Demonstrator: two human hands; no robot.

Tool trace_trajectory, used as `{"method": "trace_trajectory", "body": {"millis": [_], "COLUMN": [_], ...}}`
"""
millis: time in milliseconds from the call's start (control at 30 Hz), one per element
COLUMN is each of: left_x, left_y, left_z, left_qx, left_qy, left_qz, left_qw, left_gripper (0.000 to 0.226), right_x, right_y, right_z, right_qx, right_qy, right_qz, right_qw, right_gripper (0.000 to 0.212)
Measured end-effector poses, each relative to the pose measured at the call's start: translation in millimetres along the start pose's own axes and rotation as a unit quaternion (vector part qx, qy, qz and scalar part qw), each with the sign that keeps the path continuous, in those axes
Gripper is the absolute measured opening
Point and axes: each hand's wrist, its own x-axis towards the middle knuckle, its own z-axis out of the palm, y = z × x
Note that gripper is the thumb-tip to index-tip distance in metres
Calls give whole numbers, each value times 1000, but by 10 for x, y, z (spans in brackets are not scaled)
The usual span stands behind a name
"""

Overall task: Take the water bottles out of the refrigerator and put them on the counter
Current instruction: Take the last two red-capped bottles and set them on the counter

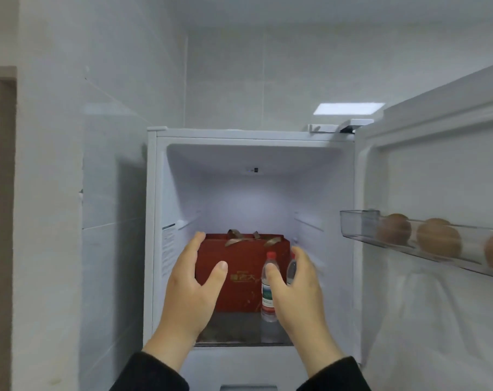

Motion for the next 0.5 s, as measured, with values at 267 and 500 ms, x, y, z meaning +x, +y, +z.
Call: {"method": "trace_trajectory", "body": {"millis": [267,500], "left_x": [616,966], "left_y": [-1283,-2302], "left_z": [828,1832], "left_qx": [-20,-11], "left_qy": [-62,-175], "left_qz": [-79,-209], "left_qw": [995,962], "left_gripper": [63,85], "right_x": [757,1418], "right_y": [688,1390], "right_z": [481,799], "right_qx": [-44,-64], "right_qy": [43,120], "right_qz": [38,149], "right_qw": [997,980], "right_gripper": [62,53]}}
